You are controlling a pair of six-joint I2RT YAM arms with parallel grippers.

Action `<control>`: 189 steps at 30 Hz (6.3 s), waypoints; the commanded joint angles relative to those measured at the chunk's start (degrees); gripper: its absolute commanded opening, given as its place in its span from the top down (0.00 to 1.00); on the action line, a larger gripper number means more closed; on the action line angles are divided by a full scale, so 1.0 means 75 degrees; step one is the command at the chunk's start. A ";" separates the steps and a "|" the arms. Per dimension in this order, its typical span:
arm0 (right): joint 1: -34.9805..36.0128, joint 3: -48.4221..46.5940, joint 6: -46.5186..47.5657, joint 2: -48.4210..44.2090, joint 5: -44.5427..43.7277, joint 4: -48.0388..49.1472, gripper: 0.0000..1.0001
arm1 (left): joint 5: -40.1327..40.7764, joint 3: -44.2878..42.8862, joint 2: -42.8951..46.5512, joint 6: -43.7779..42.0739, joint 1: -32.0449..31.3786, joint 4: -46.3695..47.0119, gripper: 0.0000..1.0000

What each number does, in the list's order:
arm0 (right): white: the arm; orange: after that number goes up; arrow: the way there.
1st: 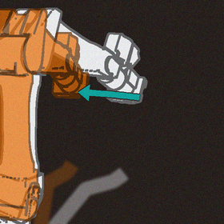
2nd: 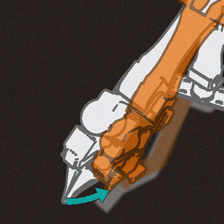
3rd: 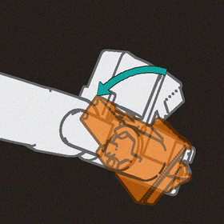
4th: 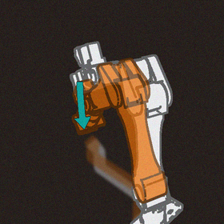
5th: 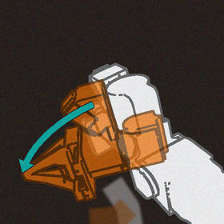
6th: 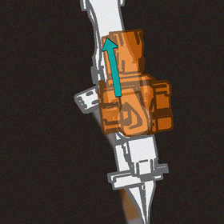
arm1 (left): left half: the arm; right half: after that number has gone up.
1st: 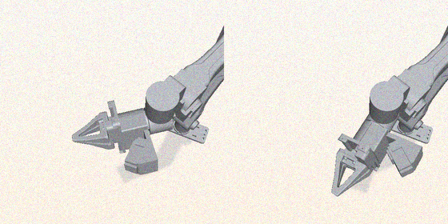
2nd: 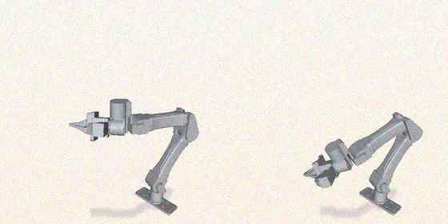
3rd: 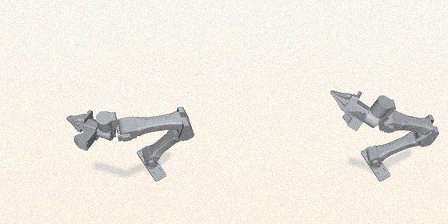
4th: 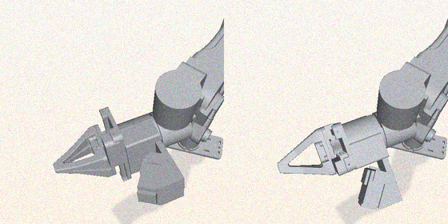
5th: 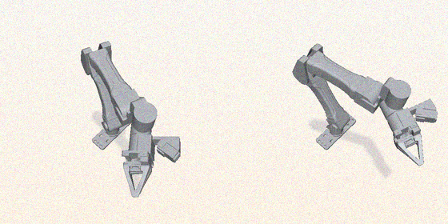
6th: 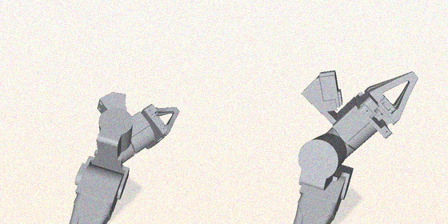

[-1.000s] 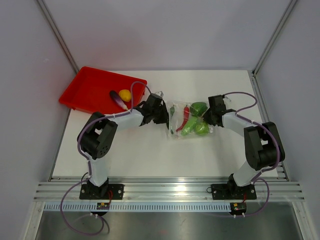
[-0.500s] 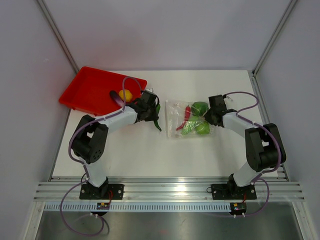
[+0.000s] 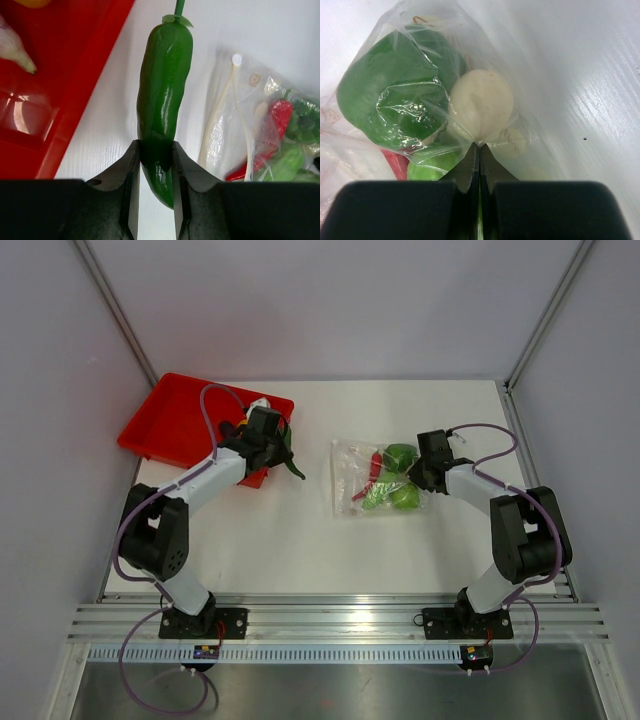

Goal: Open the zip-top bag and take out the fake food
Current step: Place the fake vegetable in the bin, then pick up the fake vegetable from the zipper food storage bag.

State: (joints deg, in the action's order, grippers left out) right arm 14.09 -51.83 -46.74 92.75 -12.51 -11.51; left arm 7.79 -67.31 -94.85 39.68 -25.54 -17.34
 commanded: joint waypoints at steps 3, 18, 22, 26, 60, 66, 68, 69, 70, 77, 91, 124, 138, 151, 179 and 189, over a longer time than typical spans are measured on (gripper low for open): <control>-0.0027 -0.0097 0.0021 -0.0238 0.0028 0.0105 1.00 | -0.0500 -0.0294 0.0295 0.0907 0.0615 0.0192 1.00; -0.0027 -0.0190 0.0103 -0.0179 0.0227 0.0105 1.00 | -0.0664 -0.2427 -0.0325 0.0757 0.2830 -0.1226 1.00; -0.0027 -0.0237 0.0138 -0.0144 0.0262 0.0070 1.00 | -0.0500 -0.3071 -0.0677 0.0499 0.3357 -0.1765 1.00; -0.0027 -0.0272 0.0115 -0.0109 0.0204 0.0046 1.00 | -0.0839 -0.3236 -0.0877 0.0475 0.3861 -0.1719 1.00; -0.0027 -0.0261 0.0139 -0.0120 0.0485 0.0081 1.00 | -0.2644 -0.4280 -0.3373 0.0510 0.5151 -0.2587 0.78; -0.0027 -0.0261 0.0150 -0.0144 0.0473 0.0093 1.00 | -0.2657 -0.3881 -0.3069 0.0674 0.5151 -0.2211 0.58; -0.0027 -0.0249 0.0162 -0.0156 0.0485 0.0081 1.00 | -0.2621 -0.3904 -0.3033 0.0627 0.5163 -0.2234 0.54; -0.0027 -0.0249 0.0150 -0.0156 0.0473 0.0093 1.00 | -0.2667 -0.3928 -0.3033 0.0616 0.5163 -0.2234 0.53; -0.0015 -0.0249 0.0150 -0.0167 0.0473 0.0081 1.00 | -0.2656 -0.3939 -0.3033 0.0592 0.5163 -0.2258 0.53; -0.0015 -0.0237 0.0150 -0.0191 0.0426 0.0081 1.00 | -0.2411 -0.3939 -0.2765 0.0499 0.5011 -0.2304 0.53; -0.0027 -0.0249 0.0150 -0.0285 0.0485 0.0081 1.00 | -0.1485 -0.3742 -0.0786 0.0860 0.3185 -0.2436 0.55; -0.0027 -0.0108 0.0092 -0.0484 0.0649 0.0245 1.00 | -0.1694 0.1908 0.0401 0.1752 -0.0450 0.2769 0.66; -0.0027 -0.0038 0.0045 -0.0495 0.0649 0.0245 1.00 | -0.2340 0.2213 -0.0420 0.1729 -0.0919 0.3507 0.78; -0.0027 0.0055 -0.0002 -0.0589 0.0789 0.0339 1.00 | -0.3335 0.1814 -0.1252 0.2033 -0.0931 0.3953 0.79; -0.0015 -0.0015 0.0044 -0.0343 0.1176 0.0468 1.00 | -0.4648 0.1006 -0.2190 0.1578 -0.1130 0.4610 0.60; -0.0027 -0.0003 0.0092 -0.0448 0.1165 0.0445 1.00 | -0.4273 0.0210 -0.2424 0.0885 -0.1352 0.3157 0.60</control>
State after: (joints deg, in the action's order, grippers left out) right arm 14.09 -51.42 -46.30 90.80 -4.84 -10.11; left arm -24.23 -62.61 -111.92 48.73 -35.27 8.78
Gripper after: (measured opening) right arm 0.010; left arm 0.405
